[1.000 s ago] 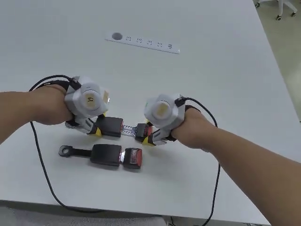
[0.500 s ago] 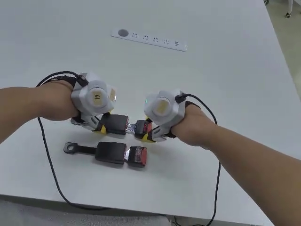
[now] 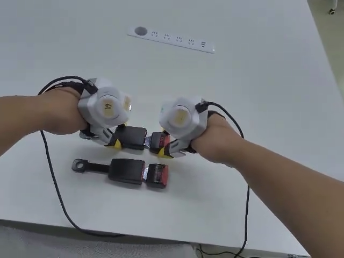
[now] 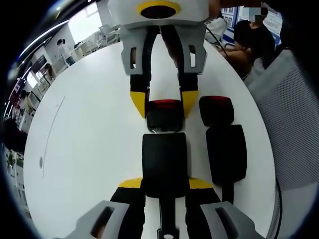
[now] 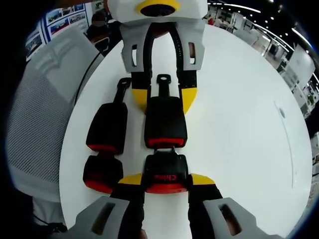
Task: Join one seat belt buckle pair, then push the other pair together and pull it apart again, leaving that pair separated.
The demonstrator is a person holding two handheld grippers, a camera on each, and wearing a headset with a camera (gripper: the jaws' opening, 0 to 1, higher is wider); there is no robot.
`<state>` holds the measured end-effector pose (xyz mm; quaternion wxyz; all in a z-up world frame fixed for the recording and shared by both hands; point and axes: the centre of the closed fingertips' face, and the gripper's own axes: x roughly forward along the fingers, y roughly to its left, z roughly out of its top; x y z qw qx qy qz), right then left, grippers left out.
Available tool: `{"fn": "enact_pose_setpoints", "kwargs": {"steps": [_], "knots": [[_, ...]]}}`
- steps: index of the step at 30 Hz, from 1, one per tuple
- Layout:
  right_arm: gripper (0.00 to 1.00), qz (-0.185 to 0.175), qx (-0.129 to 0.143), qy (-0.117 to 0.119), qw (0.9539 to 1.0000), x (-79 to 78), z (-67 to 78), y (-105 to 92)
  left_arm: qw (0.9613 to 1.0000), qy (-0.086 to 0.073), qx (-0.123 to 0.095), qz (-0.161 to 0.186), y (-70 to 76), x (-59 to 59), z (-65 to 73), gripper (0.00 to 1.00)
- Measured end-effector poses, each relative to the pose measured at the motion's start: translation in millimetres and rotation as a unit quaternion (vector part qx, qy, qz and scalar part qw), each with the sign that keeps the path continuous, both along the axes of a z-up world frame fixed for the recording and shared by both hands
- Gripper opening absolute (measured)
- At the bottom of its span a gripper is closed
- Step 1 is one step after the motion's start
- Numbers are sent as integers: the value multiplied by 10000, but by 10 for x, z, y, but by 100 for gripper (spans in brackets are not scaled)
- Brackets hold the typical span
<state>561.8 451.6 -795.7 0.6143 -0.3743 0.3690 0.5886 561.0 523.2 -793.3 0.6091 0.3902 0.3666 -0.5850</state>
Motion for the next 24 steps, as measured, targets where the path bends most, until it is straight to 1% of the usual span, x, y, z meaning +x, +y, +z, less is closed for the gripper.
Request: {"fn": "enact_pose_setpoints", "kwargs": {"steps": [7, 14, 20, 22, 24], "knots": [[29, 48, -74, 3, 10000, 11, -7, 24, 10000, 22, -45, 15, -4, 1, 5, 30], [29, 48, -96, -13, 9999, 9, -5, 20, 10000, 44, -31, 15, 0, 9, -9, 31], [29, 55, -73, -34, 10000, 0, 10, 18, 9998, 105, -125, 75, 6, 14, -13, 31], [30, 33, -39, -16, 10000, -2, 18, 5, 9998, 115, -129, 89, 4, 10, -12, 31], [30, 35, -60, -15, 10000, 11, 9, -48, 9998, 118, -132, 109, 3, 4, -4, 31]]}}
